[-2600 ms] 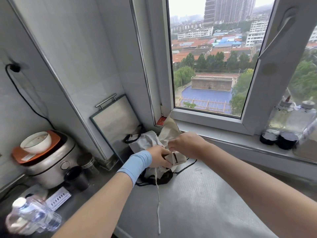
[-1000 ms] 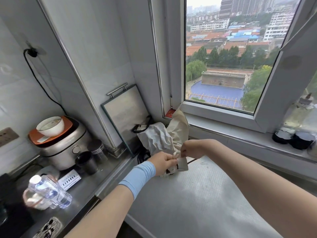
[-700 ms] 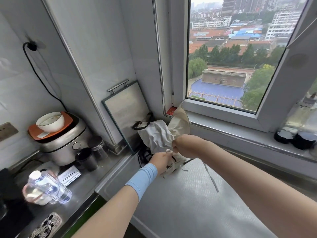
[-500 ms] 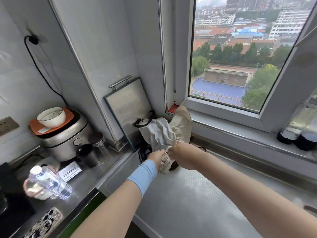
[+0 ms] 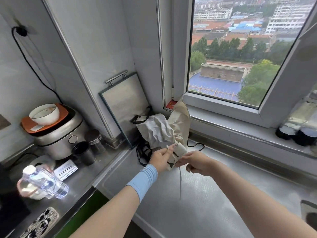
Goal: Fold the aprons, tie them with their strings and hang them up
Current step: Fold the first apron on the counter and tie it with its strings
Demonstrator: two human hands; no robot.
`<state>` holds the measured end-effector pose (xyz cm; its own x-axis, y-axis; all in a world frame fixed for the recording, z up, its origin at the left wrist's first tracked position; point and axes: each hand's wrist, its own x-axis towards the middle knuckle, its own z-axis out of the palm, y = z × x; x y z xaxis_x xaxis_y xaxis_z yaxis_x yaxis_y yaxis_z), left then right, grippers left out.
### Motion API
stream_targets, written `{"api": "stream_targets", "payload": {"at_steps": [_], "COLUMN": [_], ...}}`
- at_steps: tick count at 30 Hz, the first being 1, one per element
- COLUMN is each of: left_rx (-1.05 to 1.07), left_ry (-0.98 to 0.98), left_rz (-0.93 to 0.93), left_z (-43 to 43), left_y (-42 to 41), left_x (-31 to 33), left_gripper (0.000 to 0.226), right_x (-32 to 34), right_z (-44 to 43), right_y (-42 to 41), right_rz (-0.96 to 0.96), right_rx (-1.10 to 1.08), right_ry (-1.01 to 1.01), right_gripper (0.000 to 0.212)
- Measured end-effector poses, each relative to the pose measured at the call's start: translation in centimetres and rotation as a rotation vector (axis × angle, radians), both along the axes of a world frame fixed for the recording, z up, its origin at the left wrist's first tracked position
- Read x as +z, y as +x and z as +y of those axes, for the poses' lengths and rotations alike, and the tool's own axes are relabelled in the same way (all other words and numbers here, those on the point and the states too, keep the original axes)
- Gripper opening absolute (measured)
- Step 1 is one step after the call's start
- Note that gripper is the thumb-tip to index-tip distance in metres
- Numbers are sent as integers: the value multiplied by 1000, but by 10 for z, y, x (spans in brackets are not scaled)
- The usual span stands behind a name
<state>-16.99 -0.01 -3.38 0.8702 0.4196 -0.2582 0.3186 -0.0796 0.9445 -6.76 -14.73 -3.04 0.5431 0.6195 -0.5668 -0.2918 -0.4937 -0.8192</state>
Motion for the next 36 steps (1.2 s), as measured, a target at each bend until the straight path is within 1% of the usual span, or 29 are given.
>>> {"api": "stream_targets", "payload": {"at_steps": [2, 4, 5, 6, 7, 9, 11, 14, 17, 19, 21, 22, 23, 25, 26, 28, 30, 31, 32, 33, 34, 36], "left_rx": [-78, -109, -124, -144, -166, -196, -193, -186, -148, -115, -114, -121, -119, -51, 16, 146, 181, 164, 135, 101, 74, 53], "left_ry": [40, 75, 107, 150, 185, 269, 325, 249, 208, 315, 452, 481, 473, 393, 342, 272, 251, 259, 276, 299, 319, 342], "left_rz": [-59, -101, -118, -122, -125, -97, -49, 6, 85, 129, 187, 221, 251, 293, 306, 330, 348, 353, 358, 361, 360, 359], "left_z": [-3, -3, -1, 1, 3, 9, 13, 13, 8, 3, -4, -7, -10, -17, -20, -24, -31, -36, -40, -44, -47, -52], "left_y": [-2, -6, -8, -10, -12, -17, -24, -34, -45, -50, -53, -55, -57, -61, -62, -62, -59, -58, -57, -56, -56, -54], "left_x": [-6, -11, -15, -19, -22, -32, -39, -47, -57, -67, -79, -85, -92, -102, -106, -111, -117, -119, -122, -124, -127, -130], "left_gripper": [24, 24, 25, 25, 25, 23, 19, 20, 18, 15, 18, 20, 20, 20, 20, 24, 30, 31, 29, 26, 23, 22], "right_x": [-1, -6, -9, -12, -15, -19, -26, -43, -62, -78, -92, -99, -107, -118, -124, -133, -141, -146, -151, -153, -154, -154], "right_z": [0, -3, -4, -4, -4, -1, 2, 4, 4, 3, 2, 0, -1, -6, -9, -13, -14, -15, -16, -16, -17, -19], "right_y": [2, 9, 11, 13, 13, 9, 3, -7, -25, -40, -54, -61, -67, -78, -83, -91, -95, -95, -95, -94, -94, -94], "right_rz": [189, 390, 466, 497, 478, 413, 386, 269, 136, 100, 11, -38, -71, -97, -81, -19, 48, 96, 163, 239, 308, 400], "right_rx": [-114, -219, -237, -211, -155, -59, -39, -95, -162, -177, -172, -160, -150, -138, -156, -236, -395, -507, -616, -701, -756, -793], "right_ry": [87, 175, 211, 229, 225, 189, 189, 202, 170, 167, 139, 117, 94, 73, 74, 92, 66, 40, 23, 23, 40, 64], "right_gripper": [19, 31, 40, 49, 52, 44, 36, 30, 43, 54, 62, 66, 70, 74, 71, 57, 40, 35, 36, 41, 50, 64]}}
